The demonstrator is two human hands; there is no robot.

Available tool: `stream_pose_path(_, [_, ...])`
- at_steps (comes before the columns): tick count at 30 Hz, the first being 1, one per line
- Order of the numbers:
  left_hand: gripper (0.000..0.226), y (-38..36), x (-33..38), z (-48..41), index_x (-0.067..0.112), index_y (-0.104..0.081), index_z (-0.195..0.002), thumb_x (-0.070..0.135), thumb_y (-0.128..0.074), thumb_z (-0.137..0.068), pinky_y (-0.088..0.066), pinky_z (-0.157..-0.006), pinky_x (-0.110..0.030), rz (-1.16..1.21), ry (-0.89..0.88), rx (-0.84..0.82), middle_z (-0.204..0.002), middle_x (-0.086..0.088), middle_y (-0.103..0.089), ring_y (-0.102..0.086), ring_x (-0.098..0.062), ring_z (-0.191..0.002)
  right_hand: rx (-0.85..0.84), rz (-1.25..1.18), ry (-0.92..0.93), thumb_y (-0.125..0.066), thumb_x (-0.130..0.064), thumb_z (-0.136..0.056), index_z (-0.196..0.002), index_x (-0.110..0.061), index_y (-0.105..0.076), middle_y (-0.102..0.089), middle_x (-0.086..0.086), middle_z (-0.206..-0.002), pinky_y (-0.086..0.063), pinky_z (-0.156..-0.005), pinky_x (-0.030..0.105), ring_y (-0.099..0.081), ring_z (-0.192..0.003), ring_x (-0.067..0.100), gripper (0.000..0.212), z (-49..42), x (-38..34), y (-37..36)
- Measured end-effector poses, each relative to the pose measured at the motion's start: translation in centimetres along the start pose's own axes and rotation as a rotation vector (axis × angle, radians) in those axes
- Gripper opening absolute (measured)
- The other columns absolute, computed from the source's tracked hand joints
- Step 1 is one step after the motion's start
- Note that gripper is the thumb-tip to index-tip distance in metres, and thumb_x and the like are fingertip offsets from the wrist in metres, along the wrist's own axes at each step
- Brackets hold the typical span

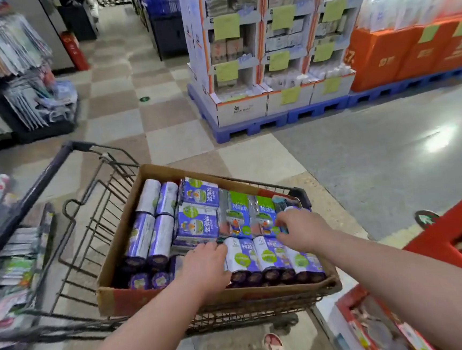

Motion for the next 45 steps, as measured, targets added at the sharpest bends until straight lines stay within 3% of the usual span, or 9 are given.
stream_pose_path(10, [0.063,-3.0,-0.1,-7.3,0.017,-0.033,-0.142,0.047,-0.052,-0.091,-0.037,-0.104,-0.040,0.163,0.194,-0.283,-0.142,-0.007,-0.041,-0.042,-0.029,-0.129,-0.440,-0.133,-0.107,-0.049,-0.032,-0.094,-0.133,-0.013,-0.049,-0.050,0.009,-0.137,-0.045,-0.098,0.036,-0.050,-0.123,0.027,0.044,-7.3,5.5,-9.3])
stream_pose_path(18, [0.062,-6.5,0.8,-11.5,0.009,-0.035,-0.141,0.036,-0.060,-0.092,-0.038,-0.096,-0.025,0.690,0.557,-0.443,-0.141,-0.010,-0.047,-0.046,-0.025,-0.129,-0.657,-0.476,-0.285,-0.049,-0.029,-0.095,-0.154,-0.011,-0.005,-0.039,0.016,-0.148,-0.041,-0.091,0.028,-0.045,-0.131,0.029,0.076,-9.3,6.3,-15.4])
stream_pose_path(22, [0.065,-7.6,0.9,-12.3,0.005,-0.042,-0.132,0.041,-0.067,-0.085,-0.042,-0.089,-0.029,0.828,0.757,-0.406,-0.134,-0.013,-0.052,-0.051,-0.028,-0.121,-0.635,-0.725,-0.509,-0.064,-0.043,-0.081,-0.152,-0.012,-0.018,-0.039,0.014,-0.147,-0.041,-0.098,0.033,-0.046,-0.127,0.029,0.090,-9.5,5.6,-16.9])
stream_pose_path(26, [0.075,-7.5,1.4,-12.8,0.005,-0.051,-0.124,0.050,-0.078,-0.069,-0.045,-0.085,-0.028,0.870,0.838,-0.342,-0.124,-0.014,-0.058,-0.057,-0.029,-0.113,-0.563,-1.081,-0.713,-0.073,-0.033,-0.060,-0.119,-0.006,-0.047,-0.053,0.023,-0.125,-0.050,-0.054,0.032,-0.058,-0.068,0.026,0.070,-10.9,5.5,-18.9])
stream_pose_path(30, [0.067,-7.4,1.4,-13.1,0.007,-0.052,-0.122,0.043,-0.079,-0.073,-0.048,-0.087,-0.030,0.864,0.780,-0.334,-0.121,-0.010,-0.060,-0.059,-0.026,-0.109,-0.528,-1.085,-0.719,-0.064,-0.054,-0.032,-0.120,-0.015,-0.049,-0.054,0.017,-0.130,-0.055,-0.085,0.039,-0.061,-0.106,0.031,0.098,-11.0,6.2,-22.3])
stream_pose_path(32, [0.062,-7.1,1.1,-12.7,0.007,-0.050,-0.119,0.037,-0.080,-0.074,-0.047,-0.080,-0.028,0.892,0.768,-0.331,-0.113,-0.007,-0.059,-0.059,-0.023,-0.102,-0.546,-1.120,-0.738,-0.074,-0.056,-0.039,-0.131,-0.007,-0.045,-0.053,0.015,-0.132,-0.051,-0.092,0.038,-0.058,-0.114,0.030,0.108,-10.0,5.5,-19.5])
stream_pose_path(36, [0.046,-6.7,0.2,-11.5,0.010,-0.048,-0.108,0.028,-0.078,-0.078,-0.044,-0.056,-0.023,0.954,0.747,-0.305,-0.099,-0.003,-0.055,-0.056,-0.019,-0.085,-0.573,-1.124,-0.752,-0.077,-0.032,-0.076,-0.138,0.000,-0.031,-0.046,0.015,-0.132,-0.039,-0.084,0.027,-0.049,-0.115,0.027,0.083,-9.3,4.7,-17.8])
stream_pose_path(40, [0.042,-6.0,-0.8,-10.2,0.011,-0.049,-0.108,0.027,-0.075,-0.079,-0.043,-0.061,-0.025,0.983,0.710,-0.233,-0.102,-0.005,-0.058,-0.057,-0.018,-0.080,-0.461,-1.135,-0.727,-0.072,-0.021,-0.078,-0.146,-0.001,-0.016,-0.042,0.015,-0.135,-0.039,-0.078,0.027,-0.047,-0.110,0.024,0.090,-8.4,4.1,-16.9])
stream_pose_path(45, [0.068,-3.4,-2.0,-9.2,0.010,-0.053,-0.112,0.039,-0.069,-0.053,-0.057,-0.081,-0.042,1.136,0.582,-0.196,-0.103,-0.011,-0.066,-0.066,-0.029,-0.089,-0.206,-1.267,-0.740,-0.073,-0.016,-0.078,-0.144,0.000,-0.027,-0.054,0.010,-0.122,-0.048,-0.084,0.029,-0.056,-0.107,0.023,0.081,-5.2,3.5,-12.9])
Point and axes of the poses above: each hand's wrist, its own z-axis away from the middle knuckle, its own y-axis out of the back of the hand, x = y × z, the point moved 4 cm from there along -z, towards the middle knuckle
